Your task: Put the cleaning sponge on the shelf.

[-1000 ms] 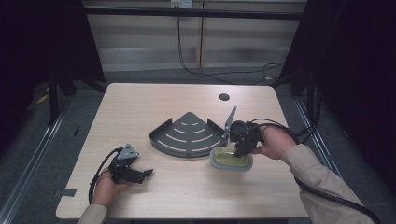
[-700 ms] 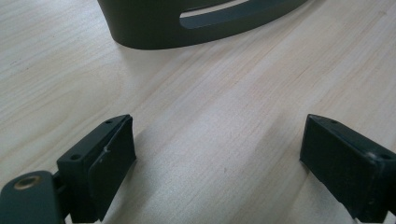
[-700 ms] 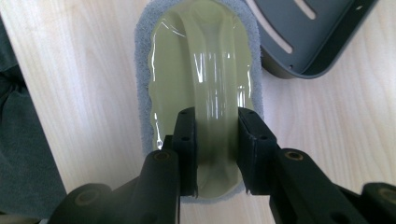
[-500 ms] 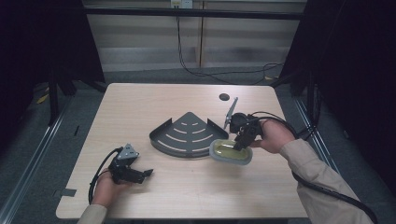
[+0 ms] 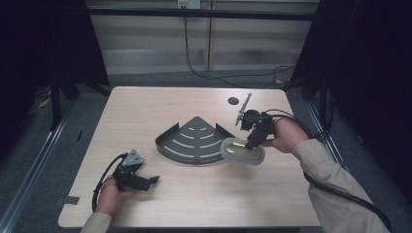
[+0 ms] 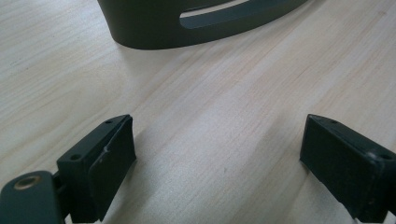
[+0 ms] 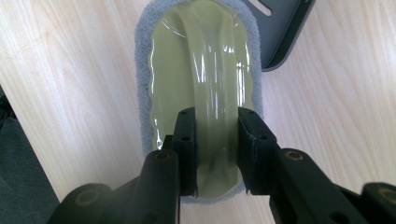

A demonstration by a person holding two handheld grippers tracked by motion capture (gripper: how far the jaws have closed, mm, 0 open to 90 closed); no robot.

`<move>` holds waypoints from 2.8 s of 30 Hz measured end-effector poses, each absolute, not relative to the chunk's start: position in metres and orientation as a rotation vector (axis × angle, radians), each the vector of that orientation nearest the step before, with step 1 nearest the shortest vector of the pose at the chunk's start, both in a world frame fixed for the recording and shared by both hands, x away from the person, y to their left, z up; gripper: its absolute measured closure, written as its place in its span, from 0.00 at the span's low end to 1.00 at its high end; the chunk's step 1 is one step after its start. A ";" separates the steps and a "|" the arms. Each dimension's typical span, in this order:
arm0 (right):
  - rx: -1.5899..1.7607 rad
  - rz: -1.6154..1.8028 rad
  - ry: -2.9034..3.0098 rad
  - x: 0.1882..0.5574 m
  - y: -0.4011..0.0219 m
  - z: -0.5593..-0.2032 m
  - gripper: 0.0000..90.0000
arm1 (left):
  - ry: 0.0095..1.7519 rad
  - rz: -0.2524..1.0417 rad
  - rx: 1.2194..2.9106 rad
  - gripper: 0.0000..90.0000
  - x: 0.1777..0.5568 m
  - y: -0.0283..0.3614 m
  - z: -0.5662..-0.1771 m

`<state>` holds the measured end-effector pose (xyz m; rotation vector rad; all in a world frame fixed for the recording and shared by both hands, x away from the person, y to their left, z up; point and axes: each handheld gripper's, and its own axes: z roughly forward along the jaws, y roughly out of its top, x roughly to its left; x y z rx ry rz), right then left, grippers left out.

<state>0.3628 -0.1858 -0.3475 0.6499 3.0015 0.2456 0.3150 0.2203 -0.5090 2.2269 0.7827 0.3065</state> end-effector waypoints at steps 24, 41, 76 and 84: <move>0.729 0.218 2.945 0.381 -0.174 -0.337 0.79 | 0.783 0.306 2.226 0.11 0.315 0.220 -0.509; 0.783 0.213 2.924 0.397 -0.157 -0.337 0.79 | 0.783 0.306 2.226 0.11 0.315 0.220 -0.509; 0.903 0.224 2.887 0.427 -0.120 -0.347 0.79 | 0.784 0.303 2.224 0.11 0.315 0.220 -0.509; 0.960 0.230 2.859 0.432 -0.116 -0.351 0.79 | 0.784 0.303 2.223 0.11 0.315 0.220 -0.509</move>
